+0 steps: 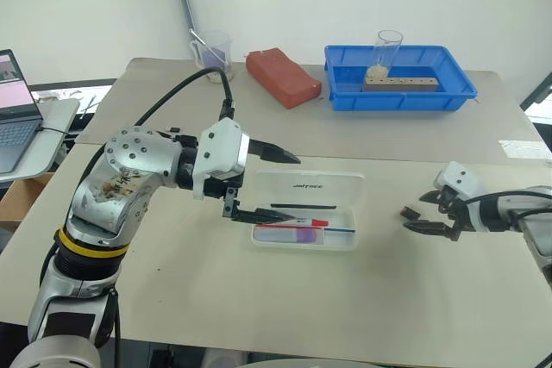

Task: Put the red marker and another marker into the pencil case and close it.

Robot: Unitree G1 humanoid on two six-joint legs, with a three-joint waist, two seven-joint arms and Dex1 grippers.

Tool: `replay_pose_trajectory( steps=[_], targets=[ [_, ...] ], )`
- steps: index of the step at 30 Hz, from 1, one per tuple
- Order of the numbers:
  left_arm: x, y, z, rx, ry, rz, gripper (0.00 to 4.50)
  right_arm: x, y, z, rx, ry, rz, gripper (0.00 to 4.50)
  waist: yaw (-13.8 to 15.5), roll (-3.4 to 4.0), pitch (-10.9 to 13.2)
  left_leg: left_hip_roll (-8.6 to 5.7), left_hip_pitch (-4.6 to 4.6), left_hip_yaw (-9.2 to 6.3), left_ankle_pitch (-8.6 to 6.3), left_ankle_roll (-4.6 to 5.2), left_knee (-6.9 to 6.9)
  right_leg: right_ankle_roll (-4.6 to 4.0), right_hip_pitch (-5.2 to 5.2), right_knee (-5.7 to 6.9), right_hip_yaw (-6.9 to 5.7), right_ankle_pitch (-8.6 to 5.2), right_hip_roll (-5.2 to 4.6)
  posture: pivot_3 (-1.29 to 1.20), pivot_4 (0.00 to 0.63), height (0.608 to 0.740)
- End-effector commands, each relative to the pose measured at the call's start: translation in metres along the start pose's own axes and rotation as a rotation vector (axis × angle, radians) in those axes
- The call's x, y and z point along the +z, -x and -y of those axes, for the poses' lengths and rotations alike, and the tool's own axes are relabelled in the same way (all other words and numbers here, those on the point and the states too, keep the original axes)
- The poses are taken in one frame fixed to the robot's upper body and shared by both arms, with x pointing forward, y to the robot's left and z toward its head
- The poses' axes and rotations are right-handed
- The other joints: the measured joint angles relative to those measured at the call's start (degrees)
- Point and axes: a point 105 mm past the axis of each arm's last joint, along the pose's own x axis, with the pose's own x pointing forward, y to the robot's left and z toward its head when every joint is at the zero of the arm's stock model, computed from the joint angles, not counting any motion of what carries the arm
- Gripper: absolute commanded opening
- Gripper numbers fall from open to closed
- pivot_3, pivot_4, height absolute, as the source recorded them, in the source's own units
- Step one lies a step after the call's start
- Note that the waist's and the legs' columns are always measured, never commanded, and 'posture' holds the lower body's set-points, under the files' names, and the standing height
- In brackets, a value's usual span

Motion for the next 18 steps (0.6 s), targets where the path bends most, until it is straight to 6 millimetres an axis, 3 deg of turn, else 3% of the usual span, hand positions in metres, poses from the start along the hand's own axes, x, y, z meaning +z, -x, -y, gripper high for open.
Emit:
replay_pose_trajectory(
  steps=[1,12,15,18],
  targets=[
    [0.009,0.002,0.004,-0.002,-0.033,0.012,4.5,0.014,0.004,0.004,0.003,0.031,0.031,3.94,0.0,0.04,0.0,0.0,0.0,0.0,0.0,0.0,0.0,0.0,0.0,0.0,0.01,0.0,0.0,0.0,0.15,0.74],
    [0.008,0.002,0.007,0.004,-0.039,0.008,4.5,0.024,0.005,-0.008,0.033,0.058,0.072,0.26,0.1,0.07,0.0,-0.01,0.01,-0.01,0.0,0.0,0.04,0.02,0.04,0.0,-0.01,0.01,-0.01,0.0,0.15,0.74],
    [0.005,0.005,0.007,0.005,-0.04,-0.003,4.5,0.043,0.011,-0.021,0.084,0.114,0.108,0.18,0.0,0.11,0.0,-0.01,0.01,-0.02,0.0,0.0,0.03,0.02,0.04,0.0,-0.01,0.01,-0.01,0.0,0.15,0.74],
    [0.004,0.009,0.009,-0.001,-0.036,-0.014,4.5,0.076,0.014,-0.043,0.15,0.213,0.162,0.18,-0.1,0.18,0.0,-0.01,0.0,-0.03,0.0,0.0,0.02,0.02,0.02,0.02,0.0,0.01,-0.01,0.0,0.15,0.74]
  ],
)
